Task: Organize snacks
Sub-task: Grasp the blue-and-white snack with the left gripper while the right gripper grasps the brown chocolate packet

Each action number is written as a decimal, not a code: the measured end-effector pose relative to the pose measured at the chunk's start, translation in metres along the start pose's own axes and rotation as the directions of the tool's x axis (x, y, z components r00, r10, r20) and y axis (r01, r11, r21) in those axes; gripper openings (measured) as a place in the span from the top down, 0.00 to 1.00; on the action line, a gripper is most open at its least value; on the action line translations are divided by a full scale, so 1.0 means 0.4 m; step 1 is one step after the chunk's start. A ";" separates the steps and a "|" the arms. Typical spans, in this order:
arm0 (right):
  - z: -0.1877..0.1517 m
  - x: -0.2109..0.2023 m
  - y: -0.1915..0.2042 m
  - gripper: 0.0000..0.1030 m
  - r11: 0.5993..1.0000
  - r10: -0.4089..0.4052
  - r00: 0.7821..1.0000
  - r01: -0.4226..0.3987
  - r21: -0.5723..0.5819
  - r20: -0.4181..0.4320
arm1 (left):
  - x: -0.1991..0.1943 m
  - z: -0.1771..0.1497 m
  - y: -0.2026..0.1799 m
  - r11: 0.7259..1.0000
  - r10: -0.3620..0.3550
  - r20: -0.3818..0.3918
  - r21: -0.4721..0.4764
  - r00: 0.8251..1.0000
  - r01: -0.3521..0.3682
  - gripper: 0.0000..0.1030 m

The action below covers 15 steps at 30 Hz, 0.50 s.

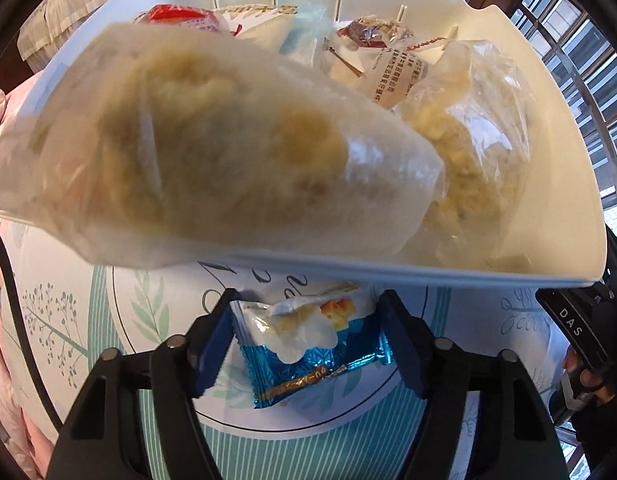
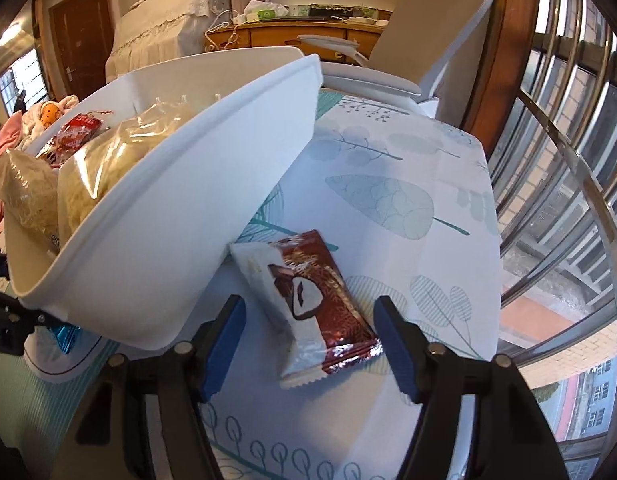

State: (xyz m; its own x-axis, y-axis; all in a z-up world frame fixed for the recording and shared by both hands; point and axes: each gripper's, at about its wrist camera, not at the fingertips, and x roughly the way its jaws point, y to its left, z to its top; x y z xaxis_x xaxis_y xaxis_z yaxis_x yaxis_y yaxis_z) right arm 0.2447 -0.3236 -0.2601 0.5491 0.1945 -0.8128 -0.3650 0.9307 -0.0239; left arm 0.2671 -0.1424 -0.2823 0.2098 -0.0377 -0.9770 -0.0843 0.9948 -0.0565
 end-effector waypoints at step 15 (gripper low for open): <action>-0.007 -0.024 0.024 0.63 0.999 0.033 0.996 -0.033 0.007 -0.082 | -0.011 -0.040 0.009 0.999 -0.042 0.035 -0.032 0.999 0.043 0.64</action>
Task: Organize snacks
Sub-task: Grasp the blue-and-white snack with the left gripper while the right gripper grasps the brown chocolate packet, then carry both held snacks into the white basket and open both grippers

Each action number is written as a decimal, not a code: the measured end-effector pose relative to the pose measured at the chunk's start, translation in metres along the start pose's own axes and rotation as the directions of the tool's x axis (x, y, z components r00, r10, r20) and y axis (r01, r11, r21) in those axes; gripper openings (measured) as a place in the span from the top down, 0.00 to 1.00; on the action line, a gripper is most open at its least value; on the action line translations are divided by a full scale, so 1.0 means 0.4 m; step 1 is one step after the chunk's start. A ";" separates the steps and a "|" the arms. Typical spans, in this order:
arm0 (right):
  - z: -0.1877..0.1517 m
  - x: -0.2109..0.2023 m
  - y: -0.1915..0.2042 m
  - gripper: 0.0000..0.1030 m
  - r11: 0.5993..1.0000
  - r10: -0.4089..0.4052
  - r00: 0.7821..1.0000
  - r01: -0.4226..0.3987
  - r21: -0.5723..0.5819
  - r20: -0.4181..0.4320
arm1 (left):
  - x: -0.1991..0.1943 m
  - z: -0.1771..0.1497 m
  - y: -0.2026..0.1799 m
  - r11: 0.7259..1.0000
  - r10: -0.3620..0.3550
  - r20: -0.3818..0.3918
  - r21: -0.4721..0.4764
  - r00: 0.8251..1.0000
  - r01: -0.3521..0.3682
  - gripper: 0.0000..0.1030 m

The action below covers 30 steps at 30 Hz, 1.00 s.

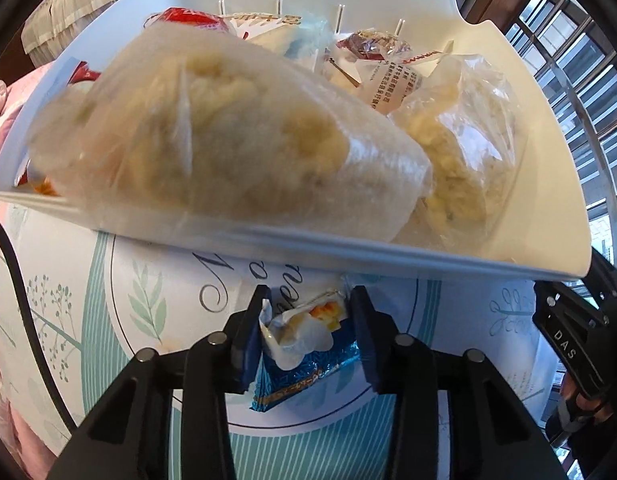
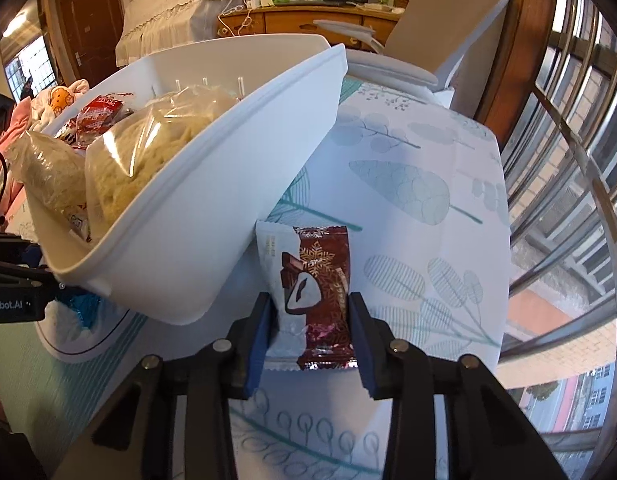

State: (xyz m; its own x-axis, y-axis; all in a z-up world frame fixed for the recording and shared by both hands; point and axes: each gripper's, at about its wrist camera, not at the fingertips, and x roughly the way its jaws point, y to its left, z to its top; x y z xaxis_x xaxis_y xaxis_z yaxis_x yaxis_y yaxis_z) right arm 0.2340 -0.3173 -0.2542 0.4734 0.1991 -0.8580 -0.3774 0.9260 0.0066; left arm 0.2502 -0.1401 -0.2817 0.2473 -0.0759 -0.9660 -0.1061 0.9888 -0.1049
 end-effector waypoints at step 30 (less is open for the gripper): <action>0.004 -0.221 -0.003 0.64 0.983 -0.083 0.994 0.070 0.172 0.072 | -0.380 -0.083 0.127 0.996 -0.074 0.151 0.053 0.986 0.067 0.66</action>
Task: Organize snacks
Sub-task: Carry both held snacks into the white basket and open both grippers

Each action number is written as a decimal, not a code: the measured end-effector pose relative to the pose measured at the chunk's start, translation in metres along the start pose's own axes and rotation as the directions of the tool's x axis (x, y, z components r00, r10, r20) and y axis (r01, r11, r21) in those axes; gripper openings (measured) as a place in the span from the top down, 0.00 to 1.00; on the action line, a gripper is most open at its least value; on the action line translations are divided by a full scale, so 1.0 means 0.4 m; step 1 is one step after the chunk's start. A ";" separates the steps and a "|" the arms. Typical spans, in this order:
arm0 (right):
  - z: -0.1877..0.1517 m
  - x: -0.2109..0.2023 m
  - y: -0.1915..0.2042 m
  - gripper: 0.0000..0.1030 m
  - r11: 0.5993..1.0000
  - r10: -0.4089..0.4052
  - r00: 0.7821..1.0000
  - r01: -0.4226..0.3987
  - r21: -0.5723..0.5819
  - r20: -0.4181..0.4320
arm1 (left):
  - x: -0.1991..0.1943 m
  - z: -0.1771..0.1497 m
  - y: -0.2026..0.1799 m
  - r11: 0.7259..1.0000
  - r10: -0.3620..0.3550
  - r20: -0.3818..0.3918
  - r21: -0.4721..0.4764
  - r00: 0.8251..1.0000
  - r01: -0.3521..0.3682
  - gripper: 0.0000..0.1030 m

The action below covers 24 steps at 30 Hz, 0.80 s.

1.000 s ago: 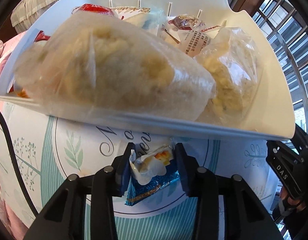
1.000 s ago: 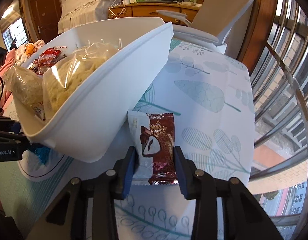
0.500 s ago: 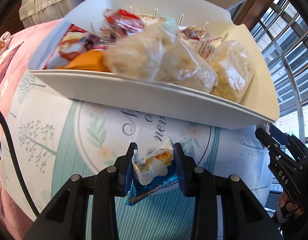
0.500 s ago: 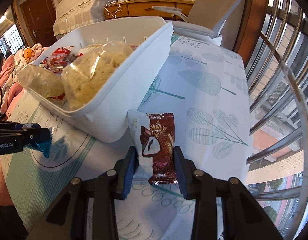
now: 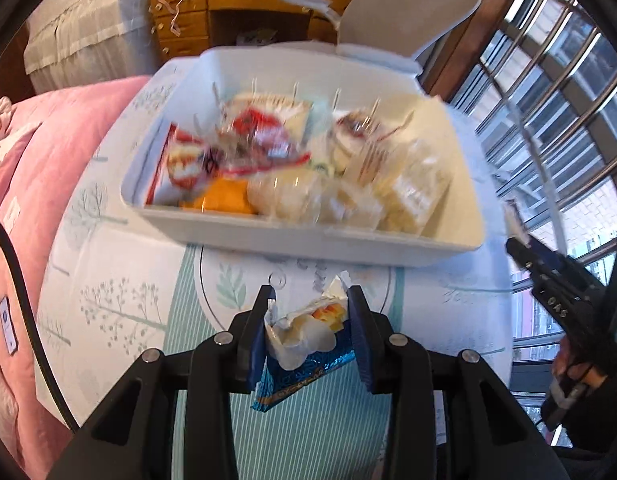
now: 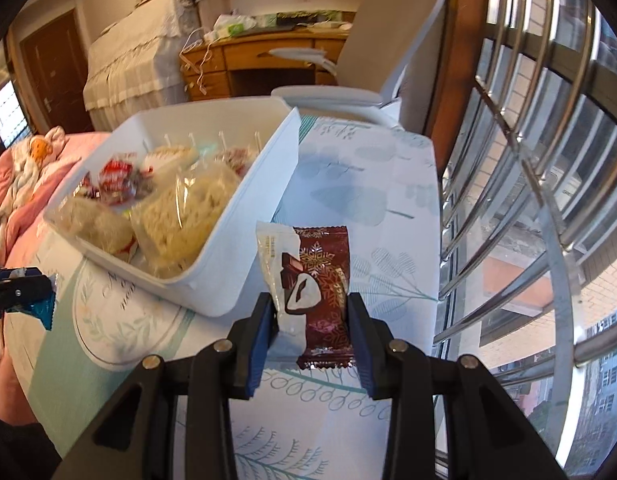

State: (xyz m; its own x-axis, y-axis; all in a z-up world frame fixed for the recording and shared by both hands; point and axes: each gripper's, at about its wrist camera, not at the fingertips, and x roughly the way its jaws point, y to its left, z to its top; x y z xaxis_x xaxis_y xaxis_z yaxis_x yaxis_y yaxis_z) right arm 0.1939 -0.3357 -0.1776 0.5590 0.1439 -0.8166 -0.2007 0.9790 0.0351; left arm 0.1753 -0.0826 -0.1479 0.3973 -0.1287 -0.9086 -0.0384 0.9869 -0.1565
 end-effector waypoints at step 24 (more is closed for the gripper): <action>0.089 0.001 0.239 0.58 0.978 -0.036 0.999 0.032 0.204 0.014 | -0.025 0.322 0.075 0.955 -0.196 0.038 0.234 0.980 0.182 0.61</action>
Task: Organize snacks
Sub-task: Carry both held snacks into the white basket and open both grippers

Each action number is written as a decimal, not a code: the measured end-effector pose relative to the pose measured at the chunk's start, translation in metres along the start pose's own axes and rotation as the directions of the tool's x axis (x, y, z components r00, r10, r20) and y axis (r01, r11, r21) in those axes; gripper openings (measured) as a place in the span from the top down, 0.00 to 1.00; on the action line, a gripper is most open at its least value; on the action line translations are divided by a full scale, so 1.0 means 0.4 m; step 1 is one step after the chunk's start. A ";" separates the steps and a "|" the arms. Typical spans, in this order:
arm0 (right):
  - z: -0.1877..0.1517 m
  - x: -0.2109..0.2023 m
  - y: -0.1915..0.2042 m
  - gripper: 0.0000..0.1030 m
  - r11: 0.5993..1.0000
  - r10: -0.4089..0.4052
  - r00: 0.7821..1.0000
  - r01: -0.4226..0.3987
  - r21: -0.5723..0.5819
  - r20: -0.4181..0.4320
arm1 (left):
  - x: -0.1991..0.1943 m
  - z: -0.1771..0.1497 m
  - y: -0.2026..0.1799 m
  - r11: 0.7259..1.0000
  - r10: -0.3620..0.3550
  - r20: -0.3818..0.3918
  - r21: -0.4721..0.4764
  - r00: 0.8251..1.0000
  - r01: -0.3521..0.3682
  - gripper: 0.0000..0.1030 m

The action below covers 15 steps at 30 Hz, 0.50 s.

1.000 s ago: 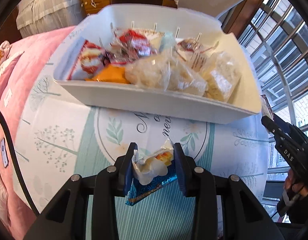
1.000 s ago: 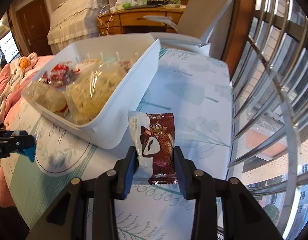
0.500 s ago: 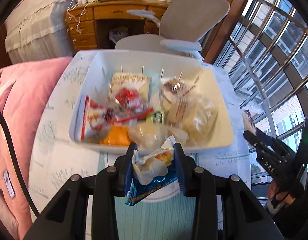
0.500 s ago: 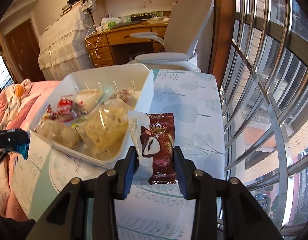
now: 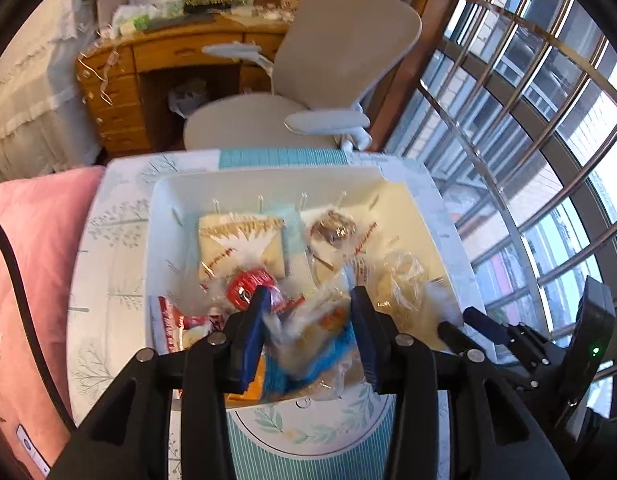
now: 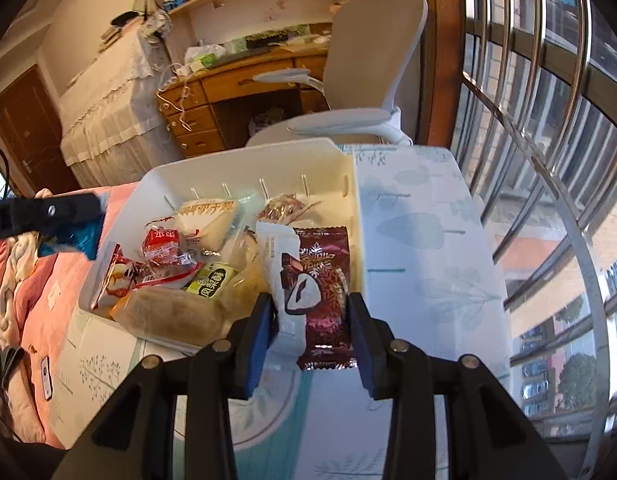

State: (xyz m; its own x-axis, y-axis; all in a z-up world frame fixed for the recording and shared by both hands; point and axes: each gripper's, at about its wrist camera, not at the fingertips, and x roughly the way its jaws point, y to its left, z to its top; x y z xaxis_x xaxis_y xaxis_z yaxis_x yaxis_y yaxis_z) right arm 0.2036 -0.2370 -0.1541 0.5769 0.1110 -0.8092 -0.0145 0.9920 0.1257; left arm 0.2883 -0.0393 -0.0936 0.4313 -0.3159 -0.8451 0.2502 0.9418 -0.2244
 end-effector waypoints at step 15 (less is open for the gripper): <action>-0.078 0.003 0.058 0.44 0.964 -0.014 0.997 0.033 0.262 -0.075 | -0.018 -0.150 0.117 0.997 -0.077 -0.116 0.002 0.990 0.078 0.35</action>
State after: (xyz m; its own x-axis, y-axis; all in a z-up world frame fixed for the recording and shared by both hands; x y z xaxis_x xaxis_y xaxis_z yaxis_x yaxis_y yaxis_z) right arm 0.1785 -0.2121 -0.1701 0.5138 0.1018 -0.8518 0.2192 0.9444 0.2451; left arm 0.2448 0.0140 -0.1274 0.3076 -0.3724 -0.8756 0.2851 0.9140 -0.2886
